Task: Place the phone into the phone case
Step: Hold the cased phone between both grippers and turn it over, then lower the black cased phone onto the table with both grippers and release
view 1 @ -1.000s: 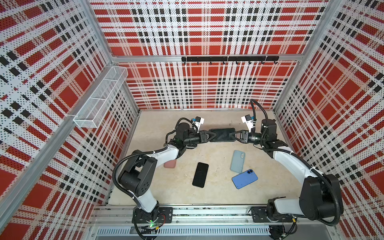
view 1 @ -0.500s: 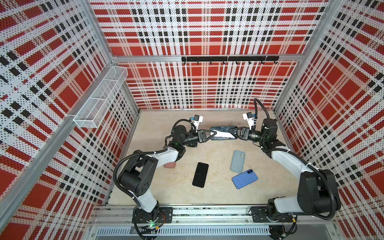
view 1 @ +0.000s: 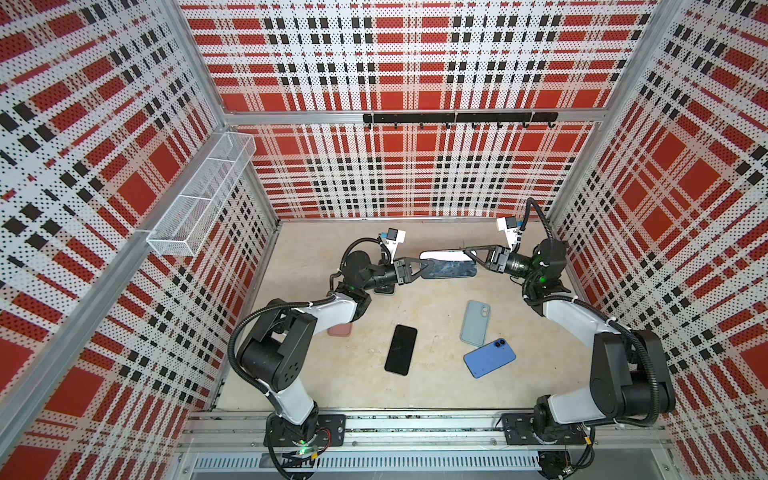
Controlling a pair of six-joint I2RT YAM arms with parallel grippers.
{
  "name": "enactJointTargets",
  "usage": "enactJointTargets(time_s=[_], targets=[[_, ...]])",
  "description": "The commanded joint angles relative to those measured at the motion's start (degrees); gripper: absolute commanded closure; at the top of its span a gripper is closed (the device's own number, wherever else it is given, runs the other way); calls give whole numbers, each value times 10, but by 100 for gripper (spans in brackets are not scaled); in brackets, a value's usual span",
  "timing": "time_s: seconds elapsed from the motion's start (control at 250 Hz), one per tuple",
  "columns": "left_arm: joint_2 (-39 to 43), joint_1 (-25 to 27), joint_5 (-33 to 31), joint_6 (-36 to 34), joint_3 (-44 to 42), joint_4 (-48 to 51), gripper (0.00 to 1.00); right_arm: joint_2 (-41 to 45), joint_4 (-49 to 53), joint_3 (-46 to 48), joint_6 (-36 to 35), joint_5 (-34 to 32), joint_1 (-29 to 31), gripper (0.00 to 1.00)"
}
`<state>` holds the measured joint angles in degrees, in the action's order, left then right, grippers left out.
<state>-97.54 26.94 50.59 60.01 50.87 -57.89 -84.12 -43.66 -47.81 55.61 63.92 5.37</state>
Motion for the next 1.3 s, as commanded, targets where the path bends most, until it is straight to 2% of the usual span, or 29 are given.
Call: enactJointTargets(time_s=[0.0, 0.212, 0.38, 0.484, 0.576, 0.64, 0.756, 1.02, 1.297], targets=[[-13, -10, -6, 18, 13, 1, 100, -2, -75, -10, 12, 18, -2, 69], [-10, -15, -1, 21, 15, 4, 100, -2, -65, -4, -8, 2, -6, 88], [-10, -17, 1, 25, 16, 3, 100, 8, 1, -12, -63, -19, -6, 100], [-8, -16, -2, 28, 19, -1, 100, 17, 50, -22, -96, -30, -6, 100], [-7, -17, -7, 35, 23, -11, 100, 24, 80, -27, -112, -36, -6, 87], [-6, -17, -11, 39, 27, -17, 100, 29, 104, -31, -119, -39, -6, 67], [-3, -19, -14, 47, 39, -23, 100, 39, 137, -31, -132, -31, -7, 54], [1, -24, -6, 50, 72, -16, 100, 61, 220, -7, -181, -18, -7, 48], [-3, -22, -1, 52, 80, -9, 100, 40, 113, 12, -119, -1, -6, 55]])
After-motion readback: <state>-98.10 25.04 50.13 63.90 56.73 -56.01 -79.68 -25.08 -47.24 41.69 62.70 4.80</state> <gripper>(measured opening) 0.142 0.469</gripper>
